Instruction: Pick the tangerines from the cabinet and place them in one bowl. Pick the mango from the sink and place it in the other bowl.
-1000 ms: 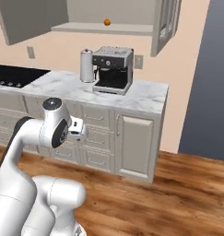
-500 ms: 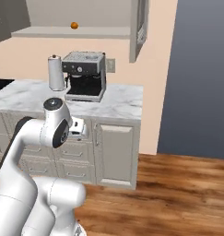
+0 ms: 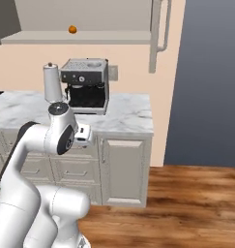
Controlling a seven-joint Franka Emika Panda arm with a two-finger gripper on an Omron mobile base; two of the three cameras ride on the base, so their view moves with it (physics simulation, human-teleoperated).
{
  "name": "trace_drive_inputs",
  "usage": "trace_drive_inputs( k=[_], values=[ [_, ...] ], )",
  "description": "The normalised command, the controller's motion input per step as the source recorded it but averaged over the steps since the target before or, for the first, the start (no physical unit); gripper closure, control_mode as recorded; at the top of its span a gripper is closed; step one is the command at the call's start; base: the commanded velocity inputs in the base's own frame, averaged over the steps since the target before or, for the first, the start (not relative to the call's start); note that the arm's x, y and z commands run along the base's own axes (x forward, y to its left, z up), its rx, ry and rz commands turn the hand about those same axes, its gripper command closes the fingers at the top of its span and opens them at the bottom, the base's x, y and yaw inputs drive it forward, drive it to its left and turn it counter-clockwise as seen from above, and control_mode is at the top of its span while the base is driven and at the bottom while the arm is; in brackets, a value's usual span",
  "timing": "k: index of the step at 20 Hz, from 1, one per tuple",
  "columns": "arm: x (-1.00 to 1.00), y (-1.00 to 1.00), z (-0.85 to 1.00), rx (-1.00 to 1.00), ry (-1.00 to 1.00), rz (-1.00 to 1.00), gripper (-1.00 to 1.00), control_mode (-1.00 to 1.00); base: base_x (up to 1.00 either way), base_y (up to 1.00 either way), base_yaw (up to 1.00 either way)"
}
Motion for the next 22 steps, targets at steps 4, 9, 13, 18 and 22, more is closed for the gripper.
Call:
trace_drive_inputs(
  k=[4,9,13,18,22],
  values=[
    [0.0,0.0,0.0,0.0,0.0,0.0,-1.0,1.0,0.03,0.62,-0.02],
    [0.0,0.0,0.0,0.0,0.0,0.0,-1.0,1.0,0.07,0.54,0.0],
    [0.0,0.0,0.0,0.0,0.0,0.0,-1.0,1.0,0.52,0.22,0.0],
    [0.0,0.0,0.0,0.0,0.0,0.0,-1.0,1.0,0.74,0.16,0.0],
    [0.0,0.0,0.0,0.0,0.0,0.0,-1.0,1.0,0.67,0.27,0.0]
  ],
)
